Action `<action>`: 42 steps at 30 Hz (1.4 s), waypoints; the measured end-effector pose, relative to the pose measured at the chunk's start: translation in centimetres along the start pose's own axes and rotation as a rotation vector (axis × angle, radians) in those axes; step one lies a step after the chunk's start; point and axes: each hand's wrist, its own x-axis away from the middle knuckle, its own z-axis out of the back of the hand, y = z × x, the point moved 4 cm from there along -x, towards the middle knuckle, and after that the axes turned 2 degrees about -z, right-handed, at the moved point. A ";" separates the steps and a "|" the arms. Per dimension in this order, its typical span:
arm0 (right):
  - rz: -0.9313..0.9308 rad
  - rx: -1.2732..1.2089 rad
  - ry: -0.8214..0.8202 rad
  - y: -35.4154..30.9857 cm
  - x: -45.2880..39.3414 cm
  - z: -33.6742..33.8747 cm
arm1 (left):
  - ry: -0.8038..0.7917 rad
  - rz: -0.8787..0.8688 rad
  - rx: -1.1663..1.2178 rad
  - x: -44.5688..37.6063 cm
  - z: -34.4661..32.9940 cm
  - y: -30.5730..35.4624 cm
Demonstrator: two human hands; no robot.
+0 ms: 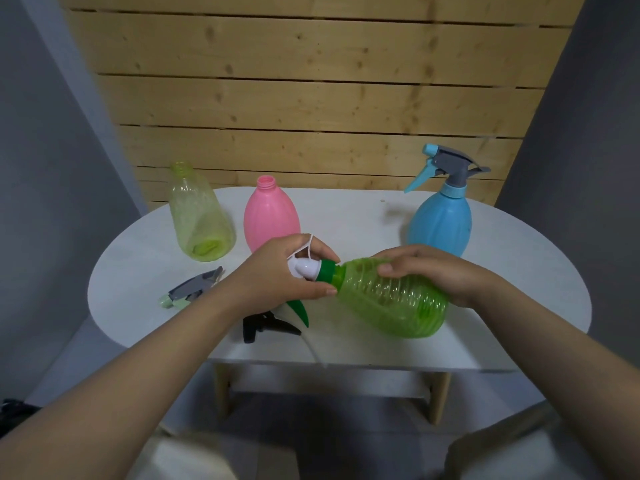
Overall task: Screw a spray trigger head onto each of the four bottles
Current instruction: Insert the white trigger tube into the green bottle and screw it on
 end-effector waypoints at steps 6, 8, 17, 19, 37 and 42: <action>0.028 0.068 0.068 -0.2 0.1 -0.2 | 0.026 0.055 0.007 -0.3 0.5 -0.4; 0.064 0.046 0.133 -0.4 0.3 0.3 | 0.089 0.096 0.051 -0.4 1.1 -0.9; 0.100 -0.168 0.199 -0.2 0.6 1.4 | 0.152 0.109 0.144 0.0 2.0 -1.5; 0.037 -0.171 0.189 0.0 0.6 1.3 | 0.141 0.067 0.097 0.2 1.6 -1.3; 0.070 -0.112 0.190 0.1 1.1 1.3 | 0.211 0.116 0.172 0.1 2.8 -2.3; 0.017 -0.066 0.203 0.1 0.9 1.1 | 0.193 0.078 0.102 0.2 2.7 -1.8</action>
